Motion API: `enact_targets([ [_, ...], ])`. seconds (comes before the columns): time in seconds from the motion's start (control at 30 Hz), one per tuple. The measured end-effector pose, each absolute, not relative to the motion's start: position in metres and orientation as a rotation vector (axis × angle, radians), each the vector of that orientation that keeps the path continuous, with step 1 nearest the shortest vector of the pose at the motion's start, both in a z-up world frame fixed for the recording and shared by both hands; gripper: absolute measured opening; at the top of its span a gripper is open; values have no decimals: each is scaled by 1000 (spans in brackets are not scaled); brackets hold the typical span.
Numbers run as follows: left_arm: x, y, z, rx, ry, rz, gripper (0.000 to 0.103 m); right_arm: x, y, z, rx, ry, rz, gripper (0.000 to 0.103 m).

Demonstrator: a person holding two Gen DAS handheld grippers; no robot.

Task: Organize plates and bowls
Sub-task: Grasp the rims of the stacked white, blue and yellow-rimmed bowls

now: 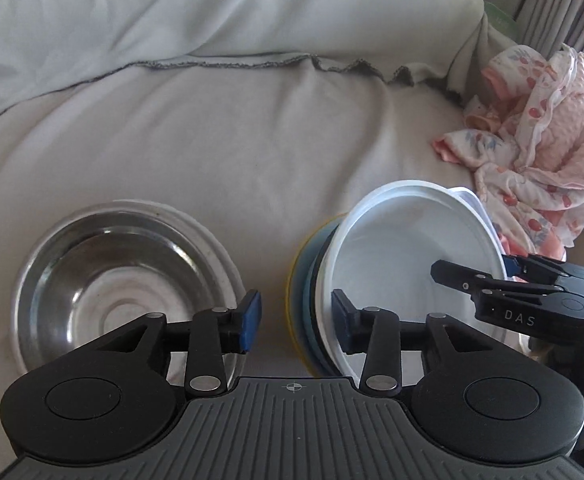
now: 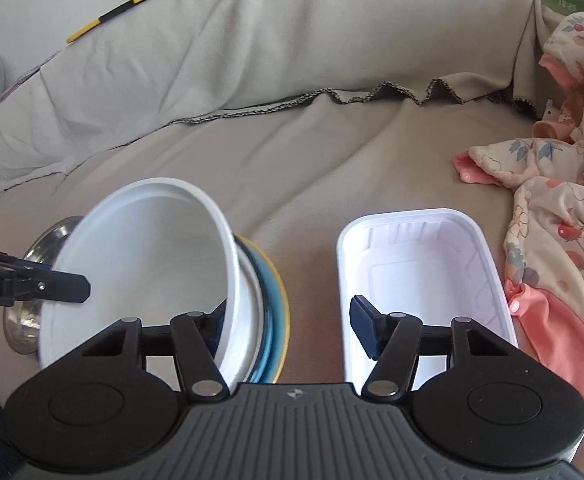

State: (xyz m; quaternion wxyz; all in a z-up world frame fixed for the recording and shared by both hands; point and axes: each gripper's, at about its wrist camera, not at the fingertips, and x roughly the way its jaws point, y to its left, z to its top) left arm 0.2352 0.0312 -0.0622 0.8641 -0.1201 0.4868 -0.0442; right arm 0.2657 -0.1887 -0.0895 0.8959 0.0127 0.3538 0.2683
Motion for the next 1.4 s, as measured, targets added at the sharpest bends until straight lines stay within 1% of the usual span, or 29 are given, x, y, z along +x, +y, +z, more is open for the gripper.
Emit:
enact_targets([
  [0.1, 246, 31, -68, -288, 1040, -113, 50, 280, -196, -96, 73, 773, 580, 60],
  [0.27, 255, 29, -83, -332, 1090, -141, 51, 284, -195, -102, 66, 776, 597, 60],
  [0.33, 255, 27, -87, -336, 1096, -146, 47, 286, -196, -102, 93, 784, 605, 59],
  [0.37, 255, 25, -89, -338, 1103, -145, 48, 286, -197, -102, 110, 792, 611, 59],
  [0.47, 256, 24, -95, -366, 1120, -179, 56, 286, -197, -104, 145, 824, 652, 59],
  [0.53, 258, 27, -97, -416, 1127, -197, 65, 286, -196, -104, 148, 830, 656, 59],
  [0.6, 259, 30, -96, -459, 1131, -219, 70, 286, -194, -105, 152, 841, 670, 59],
  [0.63, 260, 29, -95, -466, 1132, -227, 71, 287, -194, -106, 160, 851, 679, 59],
  [0.77, 262, 24, -98, -431, 1141, -225, 71, 291, -191, -110, 211, 902, 696, 59],
  [0.9, 264, 27, -106, -480, 1158, -242, 70, 287, -202, -97, 250, 880, 667, 59],
  [1.0, 264, 30, -106, -494, 1156, -243, 70, 283, -208, -93, 278, 914, 685, 59],
  [1.13, 262, 31, -106, -493, 1153, -244, 68, 281, -206, -107, 285, 1000, 694, 59],
  [1.27, 261, 32, -106, -490, 1156, -238, 67, 286, -204, -122, 313, 1051, 675, 59],
  [1.33, 262, 30, -105, -485, 1157, -233, 67, 291, -203, -125, 328, 1046, 677, 58],
  [1.4, 263, 28, -105, -477, 1156, -223, 67, 292, -200, -118, 293, 986, 645, 58],
])
